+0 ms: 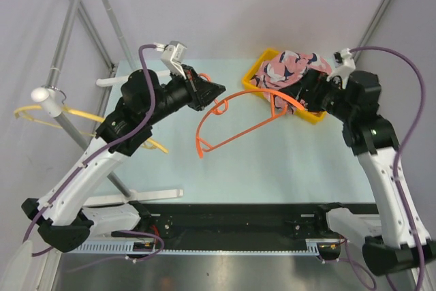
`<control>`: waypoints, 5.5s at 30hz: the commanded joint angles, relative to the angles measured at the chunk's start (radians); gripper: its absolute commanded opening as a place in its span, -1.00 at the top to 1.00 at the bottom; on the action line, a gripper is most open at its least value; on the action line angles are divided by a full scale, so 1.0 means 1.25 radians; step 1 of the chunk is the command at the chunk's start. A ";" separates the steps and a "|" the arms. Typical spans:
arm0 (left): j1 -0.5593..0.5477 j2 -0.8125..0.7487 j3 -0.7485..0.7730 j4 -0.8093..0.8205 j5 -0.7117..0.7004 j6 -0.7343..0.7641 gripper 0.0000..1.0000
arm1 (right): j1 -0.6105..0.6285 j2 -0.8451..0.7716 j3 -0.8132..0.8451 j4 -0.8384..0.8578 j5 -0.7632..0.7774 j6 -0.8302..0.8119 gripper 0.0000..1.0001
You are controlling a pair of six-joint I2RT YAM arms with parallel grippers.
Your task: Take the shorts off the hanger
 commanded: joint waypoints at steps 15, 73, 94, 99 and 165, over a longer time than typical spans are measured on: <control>0.000 0.011 0.024 -0.117 -0.195 0.171 0.99 | 0.158 -0.193 0.030 0.142 -0.170 0.106 -0.99; 0.000 -0.210 -0.007 0.061 0.053 0.049 -0.68 | 0.557 -0.187 0.079 0.003 0.438 -0.096 1.00; -0.001 -0.605 -0.221 -0.225 0.067 -0.005 -0.72 | 0.623 0.349 0.366 0.599 0.085 -0.254 1.00; -0.001 -0.675 -0.308 -0.276 0.060 -0.040 -0.72 | 0.641 0.402 0.419 0.648 0.036 -0.250 1.00; -0.001 -0.824 -0.804 -0.072 0.118 -0.245 -0.75 | 0.587 0.024 -0.475 0.336 0.236 0.190 -0.99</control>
